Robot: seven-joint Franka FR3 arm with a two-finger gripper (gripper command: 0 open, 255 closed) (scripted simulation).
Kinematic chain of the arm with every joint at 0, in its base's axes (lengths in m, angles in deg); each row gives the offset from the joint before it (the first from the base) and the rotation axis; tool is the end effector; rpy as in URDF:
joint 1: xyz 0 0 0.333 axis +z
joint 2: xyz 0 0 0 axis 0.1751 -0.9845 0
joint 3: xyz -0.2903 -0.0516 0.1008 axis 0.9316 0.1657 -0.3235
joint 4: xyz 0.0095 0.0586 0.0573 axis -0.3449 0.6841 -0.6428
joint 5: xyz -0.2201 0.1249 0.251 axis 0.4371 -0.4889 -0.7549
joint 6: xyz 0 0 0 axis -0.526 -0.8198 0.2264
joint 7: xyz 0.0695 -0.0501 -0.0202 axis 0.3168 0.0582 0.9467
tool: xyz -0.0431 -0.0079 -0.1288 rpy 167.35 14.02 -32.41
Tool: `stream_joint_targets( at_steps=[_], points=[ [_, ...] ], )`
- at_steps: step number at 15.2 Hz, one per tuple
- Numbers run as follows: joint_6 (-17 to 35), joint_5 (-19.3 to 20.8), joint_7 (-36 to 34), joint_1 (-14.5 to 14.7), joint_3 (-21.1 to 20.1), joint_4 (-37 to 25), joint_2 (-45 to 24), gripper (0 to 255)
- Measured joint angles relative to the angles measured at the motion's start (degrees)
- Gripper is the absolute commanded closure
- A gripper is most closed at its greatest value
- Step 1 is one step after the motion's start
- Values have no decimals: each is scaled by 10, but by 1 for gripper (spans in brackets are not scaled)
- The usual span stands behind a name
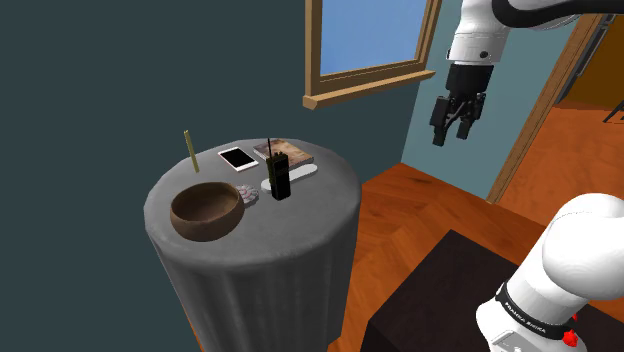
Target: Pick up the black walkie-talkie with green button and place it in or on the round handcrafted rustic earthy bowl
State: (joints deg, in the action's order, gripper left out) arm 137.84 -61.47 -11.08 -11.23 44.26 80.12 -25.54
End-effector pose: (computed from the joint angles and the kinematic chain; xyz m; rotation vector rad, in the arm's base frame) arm 0.2581 -0.0059 0.5514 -3.0590 0.2586 0.1320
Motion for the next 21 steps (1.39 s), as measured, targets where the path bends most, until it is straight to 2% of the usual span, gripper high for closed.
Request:
stream_joint_targets(
  at_steps=[3,7,13,17,21],
  points=[
    [25,-8,-13,3,-12,7,-6,0],
    [112,-31,-53,12,-51,33,-28,0],
    [244,-49,-117,19,-112,34,-95,0],
    [331,-46,-159,16,-151,26,-149,0],
    [404,-24,-218,6,-198,-12,-220,0]
  ],
)
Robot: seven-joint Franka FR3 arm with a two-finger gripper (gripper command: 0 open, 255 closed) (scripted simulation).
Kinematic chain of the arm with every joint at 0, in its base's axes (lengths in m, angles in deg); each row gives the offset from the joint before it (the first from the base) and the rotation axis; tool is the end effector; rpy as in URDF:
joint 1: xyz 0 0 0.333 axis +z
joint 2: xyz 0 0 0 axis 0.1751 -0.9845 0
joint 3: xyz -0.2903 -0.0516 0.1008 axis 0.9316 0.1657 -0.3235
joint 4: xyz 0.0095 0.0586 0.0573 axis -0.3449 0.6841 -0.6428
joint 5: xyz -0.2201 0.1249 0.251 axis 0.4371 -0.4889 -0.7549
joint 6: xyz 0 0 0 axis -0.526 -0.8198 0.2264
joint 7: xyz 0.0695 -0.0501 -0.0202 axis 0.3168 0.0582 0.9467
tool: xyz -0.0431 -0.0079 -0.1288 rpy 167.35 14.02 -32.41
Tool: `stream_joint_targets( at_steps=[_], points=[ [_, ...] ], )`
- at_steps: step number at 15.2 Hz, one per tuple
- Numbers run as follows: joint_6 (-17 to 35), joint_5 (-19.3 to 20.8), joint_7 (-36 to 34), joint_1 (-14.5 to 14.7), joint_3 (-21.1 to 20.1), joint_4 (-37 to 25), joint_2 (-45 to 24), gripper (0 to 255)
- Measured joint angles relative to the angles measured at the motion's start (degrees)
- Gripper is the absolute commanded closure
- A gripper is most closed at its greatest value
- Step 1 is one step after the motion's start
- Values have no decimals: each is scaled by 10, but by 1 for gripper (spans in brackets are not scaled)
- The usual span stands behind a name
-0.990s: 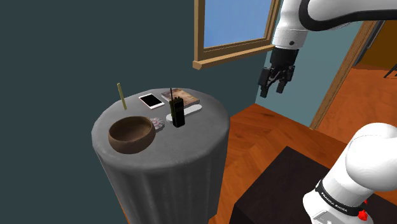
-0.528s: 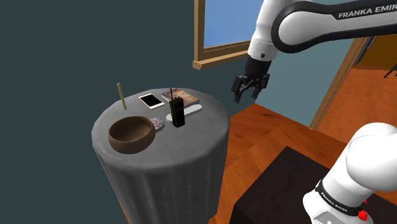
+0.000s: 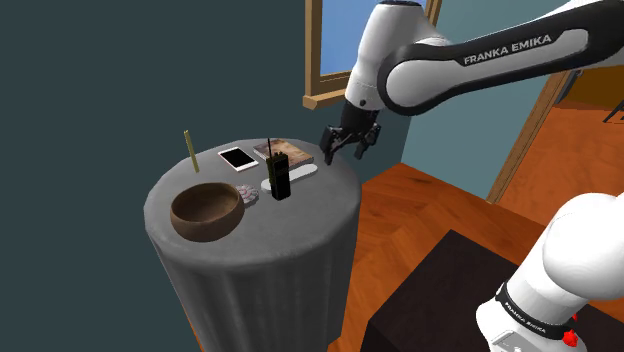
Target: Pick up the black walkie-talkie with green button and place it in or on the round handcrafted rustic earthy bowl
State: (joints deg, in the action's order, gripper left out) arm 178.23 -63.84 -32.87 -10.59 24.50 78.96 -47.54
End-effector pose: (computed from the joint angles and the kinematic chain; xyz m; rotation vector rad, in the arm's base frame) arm 0.4031 0.1448 0.4882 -3.0370 0.3970 -0.3680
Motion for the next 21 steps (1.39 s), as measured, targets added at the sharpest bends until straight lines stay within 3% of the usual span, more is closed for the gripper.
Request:
stream_joint_targets(
  at_steps=[6,13,21],
  points=[
    [95,80,-106,-27,-66,-61,-108,0],
    [146,252,-269,-41,-116,-171,-249,0],
    [177,318,-314,-36,-108,-191,-310,0]
  ],
)
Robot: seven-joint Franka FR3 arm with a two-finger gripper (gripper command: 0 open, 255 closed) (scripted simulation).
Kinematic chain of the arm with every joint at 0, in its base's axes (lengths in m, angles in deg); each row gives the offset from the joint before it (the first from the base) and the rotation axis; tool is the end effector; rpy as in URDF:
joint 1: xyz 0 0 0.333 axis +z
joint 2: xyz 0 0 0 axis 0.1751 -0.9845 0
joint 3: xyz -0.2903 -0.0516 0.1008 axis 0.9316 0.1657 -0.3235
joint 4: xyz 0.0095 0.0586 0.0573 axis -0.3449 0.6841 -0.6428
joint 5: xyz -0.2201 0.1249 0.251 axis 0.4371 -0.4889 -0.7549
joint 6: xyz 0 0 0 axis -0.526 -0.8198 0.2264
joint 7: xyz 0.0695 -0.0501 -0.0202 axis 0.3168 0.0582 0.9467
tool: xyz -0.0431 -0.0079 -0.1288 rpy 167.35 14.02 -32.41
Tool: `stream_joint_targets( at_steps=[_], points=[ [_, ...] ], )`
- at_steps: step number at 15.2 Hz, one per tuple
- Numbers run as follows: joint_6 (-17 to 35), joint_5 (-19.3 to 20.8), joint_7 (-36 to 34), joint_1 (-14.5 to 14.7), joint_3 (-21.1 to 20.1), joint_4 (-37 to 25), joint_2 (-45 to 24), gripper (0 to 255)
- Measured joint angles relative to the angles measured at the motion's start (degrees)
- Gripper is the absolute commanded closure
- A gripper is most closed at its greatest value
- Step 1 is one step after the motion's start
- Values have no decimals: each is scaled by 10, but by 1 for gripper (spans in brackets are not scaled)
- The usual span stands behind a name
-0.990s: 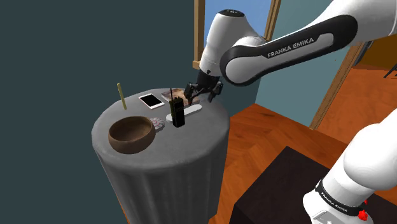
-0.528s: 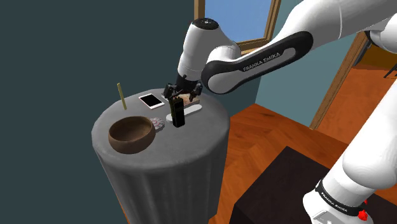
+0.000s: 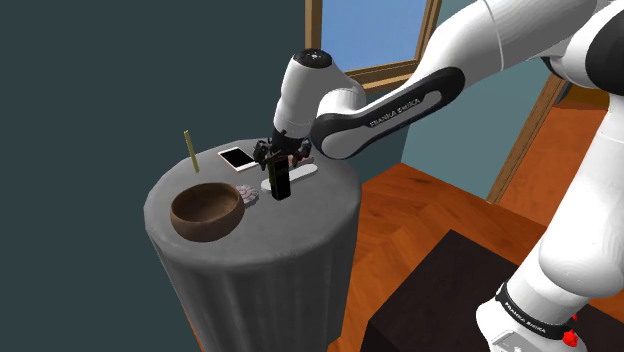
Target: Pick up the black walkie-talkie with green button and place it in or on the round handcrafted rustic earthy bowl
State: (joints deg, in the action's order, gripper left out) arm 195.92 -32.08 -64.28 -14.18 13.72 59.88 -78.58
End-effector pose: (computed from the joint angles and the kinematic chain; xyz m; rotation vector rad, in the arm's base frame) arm 0.5387 0.2366 0.4277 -2.9671 0.4884 -0.7114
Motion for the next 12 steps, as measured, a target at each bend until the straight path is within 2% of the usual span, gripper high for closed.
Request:
stream_joint_targets(
  at_steps=[6,7,12],
  points=[
    [3,4,-3,0,1,1,-3,0],
    [3,4,-3,0,1,1,-3,255],
    [3,4,-3,0,1,1,-3,255]
  ],
)
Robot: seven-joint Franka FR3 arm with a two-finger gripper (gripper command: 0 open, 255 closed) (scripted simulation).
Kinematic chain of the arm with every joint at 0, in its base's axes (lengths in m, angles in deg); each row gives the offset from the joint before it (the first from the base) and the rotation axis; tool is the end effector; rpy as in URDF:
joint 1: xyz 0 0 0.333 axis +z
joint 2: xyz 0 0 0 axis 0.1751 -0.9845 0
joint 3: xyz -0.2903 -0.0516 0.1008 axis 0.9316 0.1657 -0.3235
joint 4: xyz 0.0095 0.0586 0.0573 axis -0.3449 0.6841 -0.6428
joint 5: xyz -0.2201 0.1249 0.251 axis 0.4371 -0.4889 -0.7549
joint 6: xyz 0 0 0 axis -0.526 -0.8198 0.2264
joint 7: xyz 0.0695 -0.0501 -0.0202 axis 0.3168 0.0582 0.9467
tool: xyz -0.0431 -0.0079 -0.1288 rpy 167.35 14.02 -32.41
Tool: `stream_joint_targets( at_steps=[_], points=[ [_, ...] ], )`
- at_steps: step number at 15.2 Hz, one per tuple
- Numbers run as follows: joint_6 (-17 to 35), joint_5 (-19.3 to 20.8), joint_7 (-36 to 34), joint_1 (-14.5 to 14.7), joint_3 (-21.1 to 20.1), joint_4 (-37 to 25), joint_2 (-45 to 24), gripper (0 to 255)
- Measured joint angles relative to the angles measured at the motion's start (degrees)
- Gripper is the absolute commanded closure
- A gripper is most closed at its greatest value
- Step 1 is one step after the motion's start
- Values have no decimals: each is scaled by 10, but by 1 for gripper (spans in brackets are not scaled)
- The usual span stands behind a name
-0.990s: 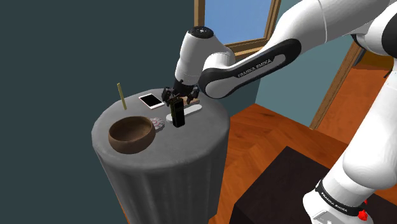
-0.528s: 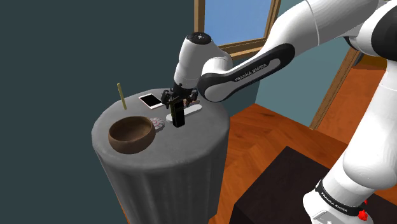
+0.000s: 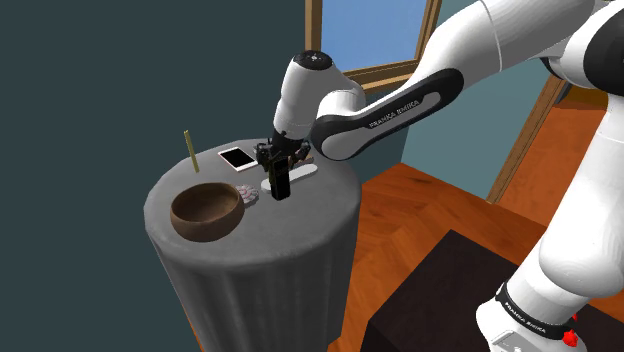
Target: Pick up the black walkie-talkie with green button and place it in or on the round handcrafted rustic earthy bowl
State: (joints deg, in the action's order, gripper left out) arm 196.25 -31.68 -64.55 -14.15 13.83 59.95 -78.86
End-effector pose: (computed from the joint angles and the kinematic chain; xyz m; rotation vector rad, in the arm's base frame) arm 0.5396 0.2362 0.4253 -2.9667 0.4883 -0.7129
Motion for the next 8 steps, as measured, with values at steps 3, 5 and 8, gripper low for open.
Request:
stream_joint_targets(
  at_steps=[3,5,8],
  points=[
    [0,0,0,0,0,0,0,255],
    [0,0,0,0,0,0,0,255],
    [-13,-11,10,-1,-2,-9,6,255]
  ],
)
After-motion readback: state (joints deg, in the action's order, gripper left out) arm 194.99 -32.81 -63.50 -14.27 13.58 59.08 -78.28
